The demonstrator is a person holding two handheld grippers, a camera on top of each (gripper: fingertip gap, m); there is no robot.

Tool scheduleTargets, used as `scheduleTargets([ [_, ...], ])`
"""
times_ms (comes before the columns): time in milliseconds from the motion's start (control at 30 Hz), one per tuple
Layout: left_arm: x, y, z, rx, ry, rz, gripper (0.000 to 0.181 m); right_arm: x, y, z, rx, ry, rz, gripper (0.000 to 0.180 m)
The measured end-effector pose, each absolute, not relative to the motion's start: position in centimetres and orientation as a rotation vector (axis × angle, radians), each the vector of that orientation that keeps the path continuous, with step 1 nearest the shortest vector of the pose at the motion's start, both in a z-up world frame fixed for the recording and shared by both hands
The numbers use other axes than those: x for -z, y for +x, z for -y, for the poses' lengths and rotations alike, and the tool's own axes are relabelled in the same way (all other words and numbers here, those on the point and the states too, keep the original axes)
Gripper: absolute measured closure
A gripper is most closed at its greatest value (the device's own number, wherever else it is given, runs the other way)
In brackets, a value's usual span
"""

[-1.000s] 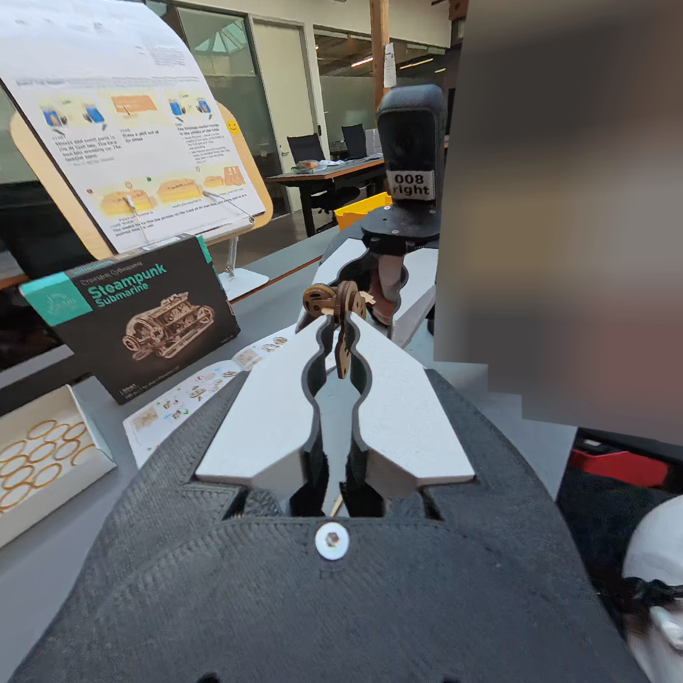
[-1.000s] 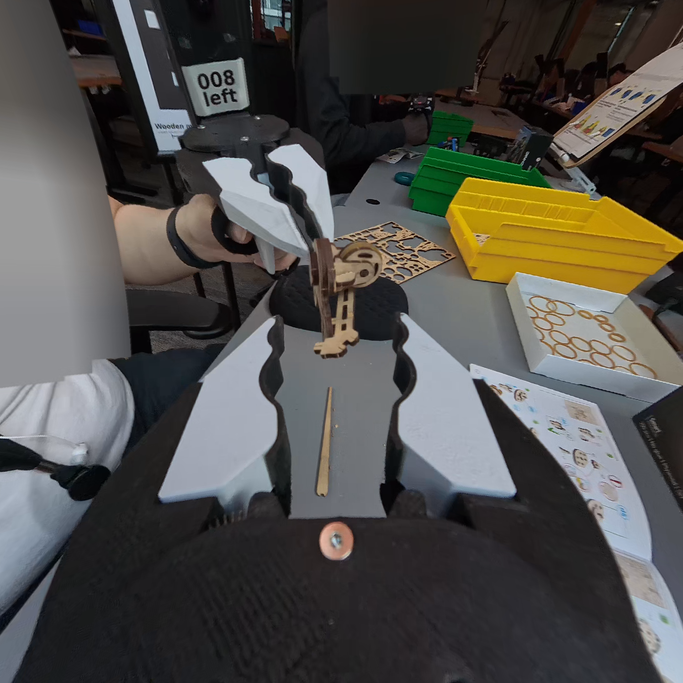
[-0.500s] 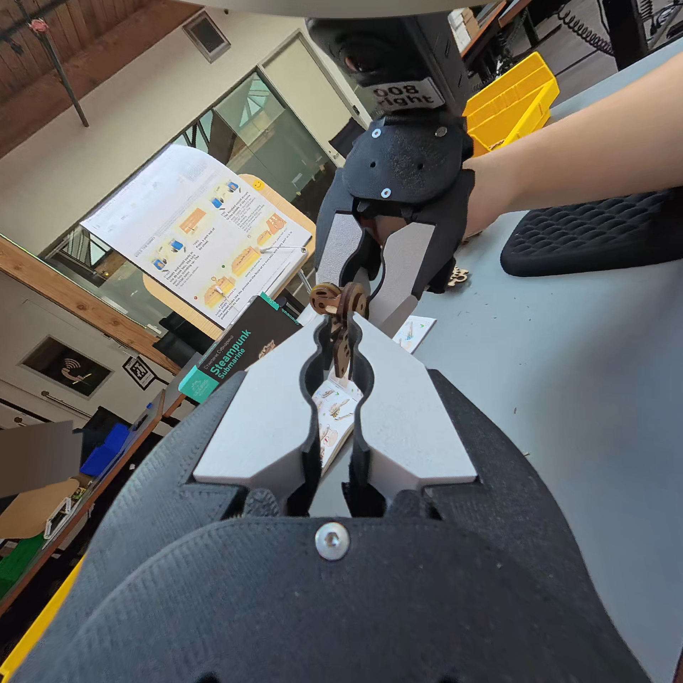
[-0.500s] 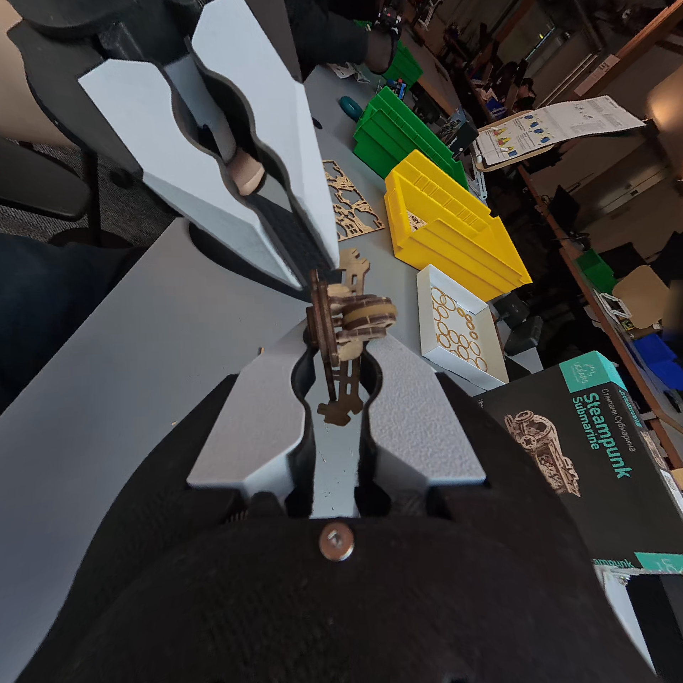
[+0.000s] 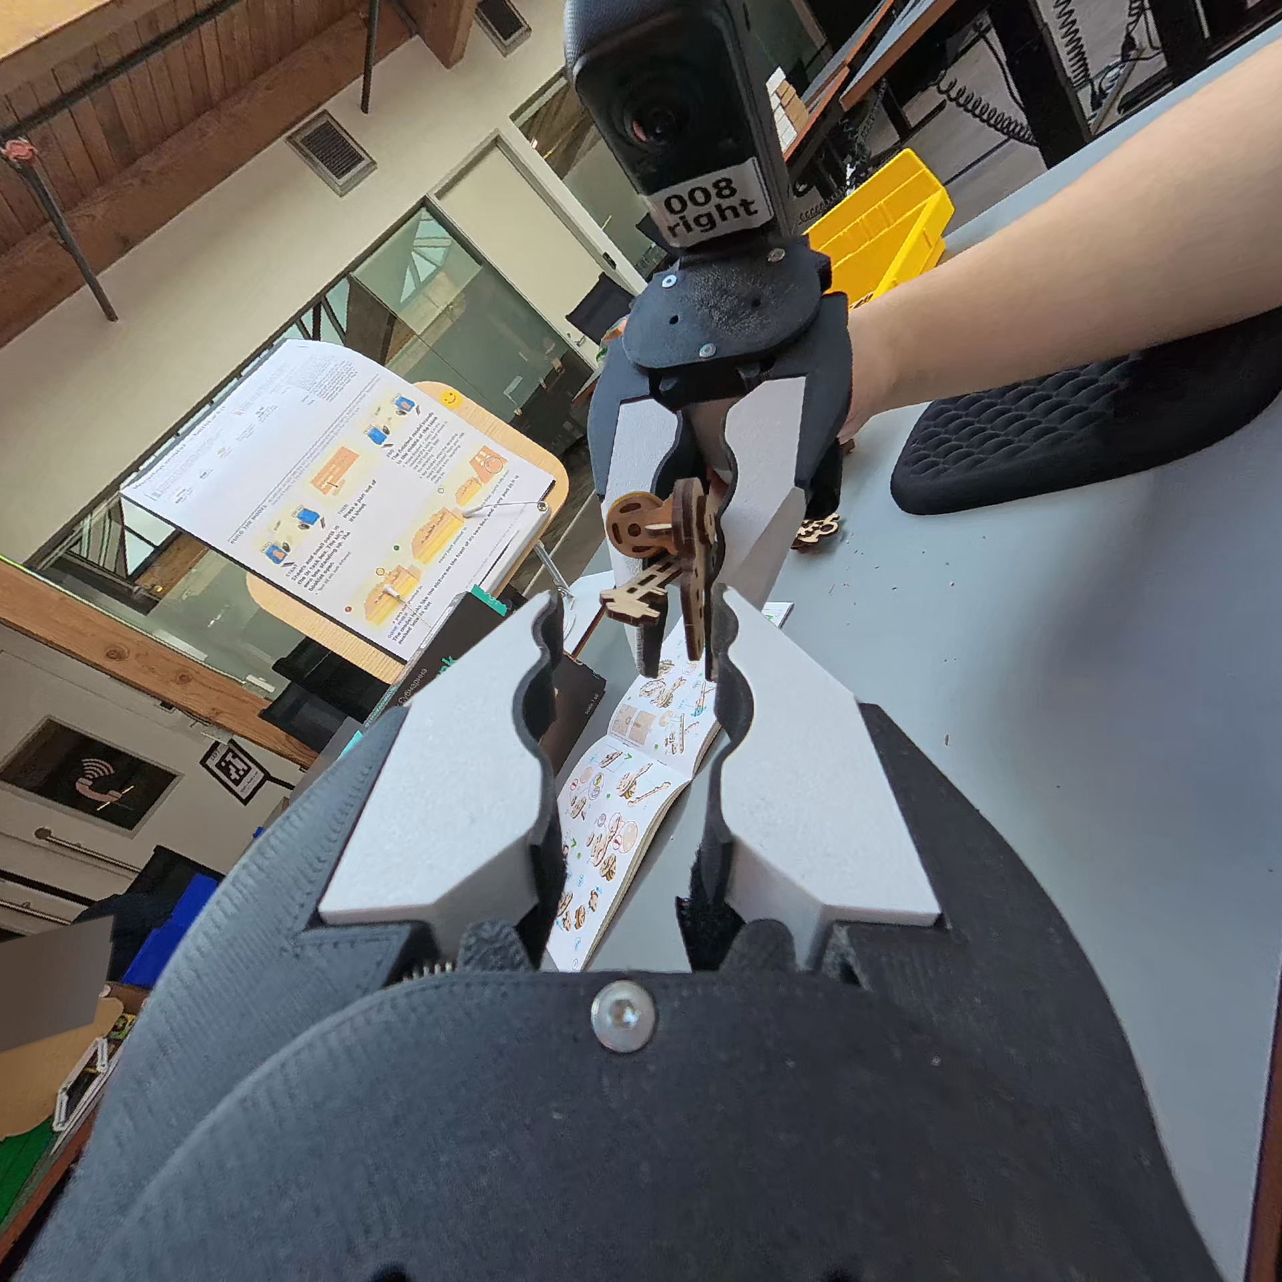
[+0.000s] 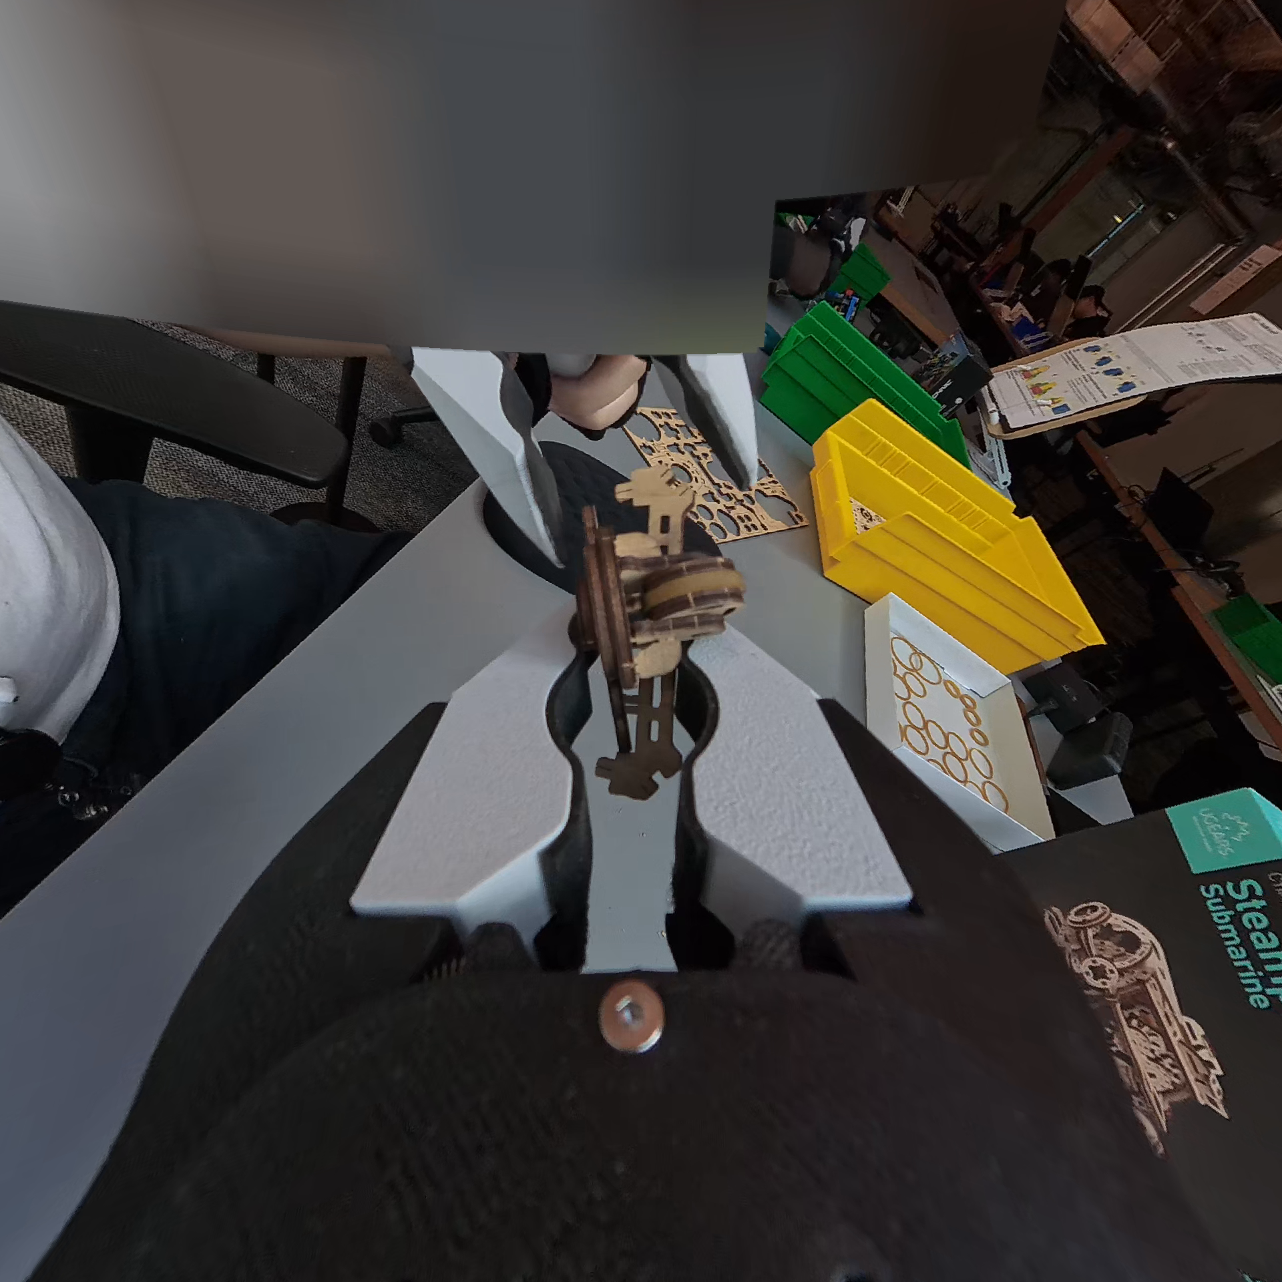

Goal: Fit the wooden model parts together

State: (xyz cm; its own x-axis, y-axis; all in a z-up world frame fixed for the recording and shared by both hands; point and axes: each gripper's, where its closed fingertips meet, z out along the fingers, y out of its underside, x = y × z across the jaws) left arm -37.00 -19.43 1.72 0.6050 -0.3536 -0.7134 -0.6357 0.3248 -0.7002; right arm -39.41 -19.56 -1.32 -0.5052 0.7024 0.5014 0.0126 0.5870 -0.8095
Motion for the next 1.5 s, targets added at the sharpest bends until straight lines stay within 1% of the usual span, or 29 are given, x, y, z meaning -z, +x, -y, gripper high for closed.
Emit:
scheduleTargets([
  [200, -0.6, -36.3, 19.8, -0.207, -1.287, -1.06, 0.153, 1.9, -38.7, 20.7, -1.121, -0.628, 2.003, 0.162],
  [400, -0.5, -36.6, 19.5, -0.081, -1.382, -0.994, 0.153, 2.4, -38.6, 20.8, -1.358, -0.799, 2.043, 0.158],
  [500, -0.7, -37.1, 19.2, -0.019, -1.414, -0.913, 0.153, 3.1, -39.0, 20.2, -1.309, -0.818, 2.048, 0.143],
  [567, -0.9, -37.5, 19.1, 0.058, -1.439, -0.848, 0.153, 3.2, -39.1, 20.2, -1.286, -0.817, 2.052, 0.138],
  [800, -1.8, -38.8, 19.5, 0.317, -1.421, -0.662, 0.154, 3.1, -39.6, 19.2, -1.225, -0.853, 2.016, 0.138],
  [833, -1.9, -38.9, 19.6, 0.327, -1.408, -0.655, 0.154, 3.1, -39.6, 19.2, -1.229, -0.851, 2.007, 0.144],
  [867, -1.7, -39.2, 19.5, 0.316, -1.414, -0.645, 0.156, 3.1, -39.7, 19.3, -1.232, -0.846, 2.01, 0.158],
  [900, -1.3, -39.4, 19.3, 0.304, -1.431, -0.641, 0.158, 3.4, -39.9, 19.2, -1.213, -0.859, 2.005, 0.16],
  [1000, 0.1, -39.3, 18.6, 0.297, -1.478, -0.66, 0.163, 5.2, -40.9, 18.8, -1.16, -0.93, 2.024, 0.146],
  [1100, 0.8, -39.6, 17.8, 0.307, -1.517, -0.636, 0.163, 7.3, -41.6, 18.5, -1.156, -1.042, 2.046, 0.131],
  [1200, -0.2, -39.6, 17.3, 0.4, -1.502, -0.565, 0.163, 7.9, -42.1, 18.6, -1.235, -1.111, 2.009, 0.124],
  [1333, -1.8, -38.9, 17.3, 0.626, -1.443, -0.48, 0.164, 5.7, -42.2, 20.1, -1.565, -1.116, 1.888, 0.125],
  [1433, -2.3, -38.9, 17.0, 0.732, -1.409, -0.419, 0.164, 3.9, -41.9, 20.6, -1.766, -1.1, 1.793, 0.135],
  [1500, -2.5, -39.1, 16.8, 0.755, -1.387, -0.384, 0.164, 3.4, -41.9, 20.7, -1.804, -1.096, 1.764, 0.139],
])
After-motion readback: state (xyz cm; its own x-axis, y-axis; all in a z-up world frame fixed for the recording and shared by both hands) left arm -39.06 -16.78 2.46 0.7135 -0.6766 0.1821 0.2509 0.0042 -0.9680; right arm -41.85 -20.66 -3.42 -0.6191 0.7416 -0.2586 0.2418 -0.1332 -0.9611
